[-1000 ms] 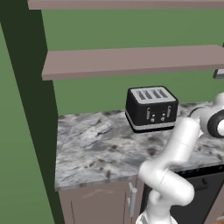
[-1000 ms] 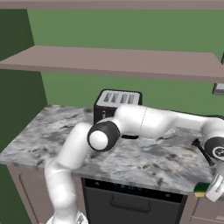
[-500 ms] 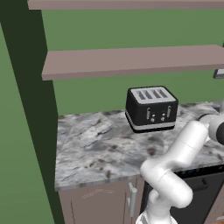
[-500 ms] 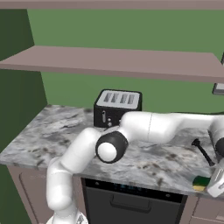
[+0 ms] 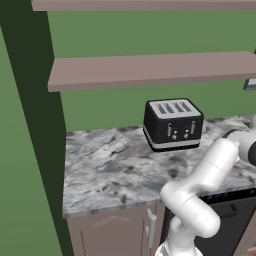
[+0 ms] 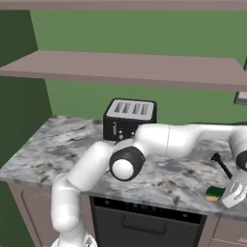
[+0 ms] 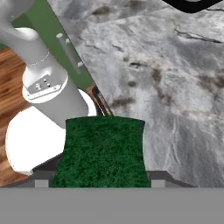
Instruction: Locate and retrieve the dish brush and sponge from the cabinet. Place them next to the sink.
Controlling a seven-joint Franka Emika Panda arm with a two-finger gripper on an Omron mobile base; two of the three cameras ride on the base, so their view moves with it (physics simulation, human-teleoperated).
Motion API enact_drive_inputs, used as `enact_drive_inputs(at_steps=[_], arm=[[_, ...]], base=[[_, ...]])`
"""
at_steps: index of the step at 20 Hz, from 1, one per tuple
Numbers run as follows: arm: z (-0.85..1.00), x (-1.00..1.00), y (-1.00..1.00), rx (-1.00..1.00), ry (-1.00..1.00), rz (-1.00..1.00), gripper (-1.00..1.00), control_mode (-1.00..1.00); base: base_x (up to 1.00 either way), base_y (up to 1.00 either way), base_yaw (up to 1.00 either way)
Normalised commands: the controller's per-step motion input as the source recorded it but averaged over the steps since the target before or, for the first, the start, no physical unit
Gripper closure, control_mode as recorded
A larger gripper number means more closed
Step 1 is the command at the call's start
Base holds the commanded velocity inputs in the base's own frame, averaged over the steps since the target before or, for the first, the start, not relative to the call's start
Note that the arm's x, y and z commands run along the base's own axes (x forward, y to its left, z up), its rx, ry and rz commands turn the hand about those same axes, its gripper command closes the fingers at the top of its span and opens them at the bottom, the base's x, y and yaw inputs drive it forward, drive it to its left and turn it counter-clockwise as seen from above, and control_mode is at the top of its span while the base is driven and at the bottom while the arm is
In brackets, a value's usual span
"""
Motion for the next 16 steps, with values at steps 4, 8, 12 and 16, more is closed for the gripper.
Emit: enact_drive_inputs(at_steps=[4, 8, 12, 16], arm=[[-0.15, 0.64, 0.0, 0.01, -0.09, 0.02, 1.0, -1.0], [-0.13, 0.63, 0.0, 0.01, -0.15, 0.07, 1.0, -1.0], [-0.32, 0.48, -0.08, -0.01, -0.17, 0.17, 1.0, -1.0], [-0.32, 0.36, -0.31, -0.03, -0.11, 0.2, 1.0, -1.0]], base=[[0.0, 0.0, 0.0], [0.0, 0.0, 0.0], [0.0, 0.0, 0.0], [0.0, 0.0, 0.0]])
